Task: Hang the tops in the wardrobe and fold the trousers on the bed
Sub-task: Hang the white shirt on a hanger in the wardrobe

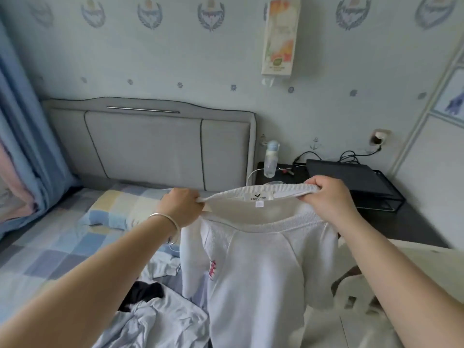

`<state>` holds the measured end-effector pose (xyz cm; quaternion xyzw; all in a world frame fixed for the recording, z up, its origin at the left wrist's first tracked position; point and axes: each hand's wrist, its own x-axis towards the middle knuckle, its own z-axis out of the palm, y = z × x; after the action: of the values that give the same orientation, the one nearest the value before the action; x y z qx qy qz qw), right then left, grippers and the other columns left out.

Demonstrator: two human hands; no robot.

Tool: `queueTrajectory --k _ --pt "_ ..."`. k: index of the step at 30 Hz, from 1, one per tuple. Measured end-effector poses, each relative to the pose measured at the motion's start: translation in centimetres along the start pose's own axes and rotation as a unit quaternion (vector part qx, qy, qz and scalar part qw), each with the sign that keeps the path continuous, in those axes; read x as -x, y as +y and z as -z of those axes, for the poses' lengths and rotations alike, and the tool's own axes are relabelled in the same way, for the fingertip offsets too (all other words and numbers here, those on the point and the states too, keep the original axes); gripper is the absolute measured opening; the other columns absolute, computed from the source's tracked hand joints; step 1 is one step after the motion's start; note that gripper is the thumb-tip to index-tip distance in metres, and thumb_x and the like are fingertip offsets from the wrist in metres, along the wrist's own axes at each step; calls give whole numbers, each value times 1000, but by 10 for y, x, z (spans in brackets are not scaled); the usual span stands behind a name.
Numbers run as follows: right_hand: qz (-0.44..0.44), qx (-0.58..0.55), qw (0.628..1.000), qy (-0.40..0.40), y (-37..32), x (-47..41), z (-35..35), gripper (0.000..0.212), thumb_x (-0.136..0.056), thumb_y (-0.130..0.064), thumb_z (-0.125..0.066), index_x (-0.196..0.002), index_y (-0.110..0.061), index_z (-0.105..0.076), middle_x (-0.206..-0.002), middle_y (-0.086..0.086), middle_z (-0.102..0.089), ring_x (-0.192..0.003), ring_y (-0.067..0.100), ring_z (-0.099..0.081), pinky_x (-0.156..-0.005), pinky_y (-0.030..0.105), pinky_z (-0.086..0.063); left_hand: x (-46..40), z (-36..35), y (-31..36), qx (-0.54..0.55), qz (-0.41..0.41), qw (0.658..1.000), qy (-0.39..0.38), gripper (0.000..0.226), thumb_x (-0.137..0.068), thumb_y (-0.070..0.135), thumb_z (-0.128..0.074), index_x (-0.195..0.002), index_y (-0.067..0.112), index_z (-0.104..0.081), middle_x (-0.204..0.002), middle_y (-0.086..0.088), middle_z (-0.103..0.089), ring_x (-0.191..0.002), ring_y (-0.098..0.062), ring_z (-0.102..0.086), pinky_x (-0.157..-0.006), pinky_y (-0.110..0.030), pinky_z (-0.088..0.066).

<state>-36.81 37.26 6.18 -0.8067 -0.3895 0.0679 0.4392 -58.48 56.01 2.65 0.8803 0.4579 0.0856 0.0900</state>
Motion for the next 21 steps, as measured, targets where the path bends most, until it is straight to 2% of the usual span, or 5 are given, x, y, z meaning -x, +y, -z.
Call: queueTrajectory --k 3,6,10,17,21 --pt "-64 4 998 2 18 25 18 10 -77 -17 -74 -83 -17 -65 -74 -3 -62 -60 9 -51 -49 20 -36 -3 -12 29 212 44 957 -195 25 -95 12 -47 -116 1 -56 -92 -12 -64 -80 -26 -64 -64 -35 -57" --pt "-152 9 988 -15 34 53 60 11 -78 -23 -73 -84 -18 -66 -80 -2 -63 -74 14 -56 -58 22 -38 4 -19 65 535 79 756 -368 19 -96 0 -41 -102 -3 -59 -71 -12 -68 -58 -22 -67 -54 -34 -59" --pt "-273 -9 960 -56 55 102 131 27 -78 -29 -73 -97 -10 -70 -106 7 -68 -108 21 -60 -101 34 -43 19 -25 129 602 -89 610 -508 48 -44 20 -94 -84 3 -75 -78 -15 -71 -65 -23 -70 -59 -34 -59" --pt "-326 -136 928 119 93 186 252 42 -85 -14 -65 -124 -10 -49 -88 -5 -57 -84 10 -55 -82 26 -45 63 -29 288 596 -196 514 -585 37 -50 30 -91 -77 9 -75 -76 -10 -71 -71 -22 -71 -59 -29 -58" --pt "-302 -132 923 199 126 221 326 35 -82 -20 -68 -115 -7 -62 -104 6 -67 -95 20 -61 -95 35 -46 91 -47 393 615 -130 543 -557 25 -92 27 -51 -80 11 -64 -75 -8 -68 -64 -20 -68 -62 -30 -59"
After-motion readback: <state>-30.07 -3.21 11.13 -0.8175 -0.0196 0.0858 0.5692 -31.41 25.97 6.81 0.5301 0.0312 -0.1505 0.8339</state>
